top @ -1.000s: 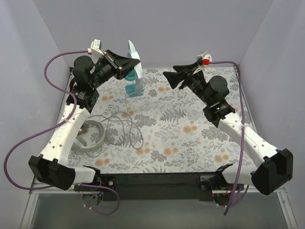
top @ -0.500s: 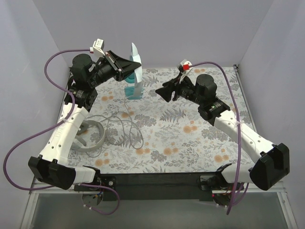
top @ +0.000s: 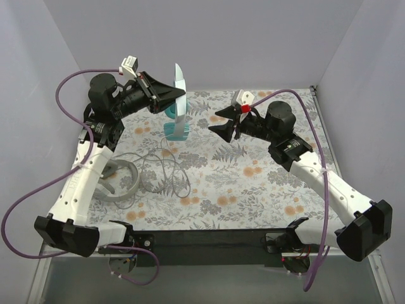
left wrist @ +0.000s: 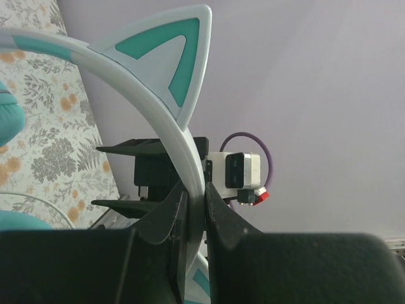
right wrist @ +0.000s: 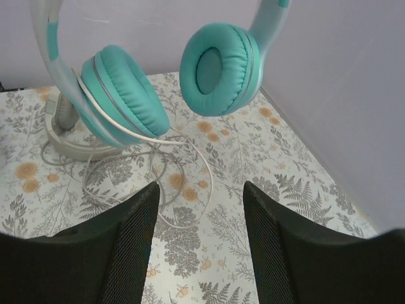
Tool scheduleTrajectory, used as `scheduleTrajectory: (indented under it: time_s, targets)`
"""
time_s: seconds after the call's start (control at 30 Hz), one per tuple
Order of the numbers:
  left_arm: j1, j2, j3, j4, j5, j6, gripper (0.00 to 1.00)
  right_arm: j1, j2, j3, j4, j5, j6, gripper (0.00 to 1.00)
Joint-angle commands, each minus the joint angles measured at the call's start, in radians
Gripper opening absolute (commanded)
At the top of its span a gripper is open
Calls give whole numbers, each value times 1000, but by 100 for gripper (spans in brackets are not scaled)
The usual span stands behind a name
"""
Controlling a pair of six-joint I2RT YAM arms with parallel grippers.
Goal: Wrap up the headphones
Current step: Place the headphones on the table
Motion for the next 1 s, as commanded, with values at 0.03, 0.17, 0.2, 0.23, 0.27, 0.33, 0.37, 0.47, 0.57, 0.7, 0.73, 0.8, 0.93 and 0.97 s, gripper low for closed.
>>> scheduleTrajectory:
  time_s: [0.03, 0.17, 0.2, 0.23, 0.27, 0.33, 0.37, 0.47, 0.57, 0.7, 0.73, 0.8, 0.93, 0.97]
  targets:
    - [5, -125, -23, 32, 55, -57, 0, 42, -23, 96, -42, -110, -109, 62]
    - [6, -177, -63, 30, 68, -93, 0, 101, -26, 116, -86, -131, -147, 62]
    - [5, -184, -77, 32, 68, -98, 0, 112, -24, 122, -97, -131, -156, 62]
    - [5, -190, -80, 30, 66, -101, 0, 123, -23, 129, -118, -128, -165, 62]
    - [5, -195, -85, 29, 69, -106, 0, 146, -19, 142, -134, -127, -191, 62]
    - [5, -207, -88, 24, 65, -114, 0, 164, -15, 156, -166, -115, -208, 62]
    - [5, -207, -92, 21, 66, -115, 0, 183, -12, 161, -172, -108, -222, 62]
    - [5, -212, -94, 21, 62, -121, 0, 210, 2, 176, -190, -95, -239, 62]
    - [5, -204, -91, 20, 60, -123, 0, 241, 16, 190, -219, -82, -251, 61]
    - [6, -198, -82, 20, 57, -123, 0, 266, 31, 193, -235, -38, -265, 55]
    - [5, -200, -80, 21, 58, -123, 0, 267, 36, 196, -238, -33, -270, 55]
    - [5, -200, -80, 20, 57, -121, 0, 267, 46, 198, -237, -27, -274, 54]
    - [5, -201, -91, 21, 58, -121, 0, 272, 66, 227, -238, -19, -276, 45]
    - [6, -204, -91, 21, 58, -121, 0, 272, 68, 230, -238, -9, -274, 39]
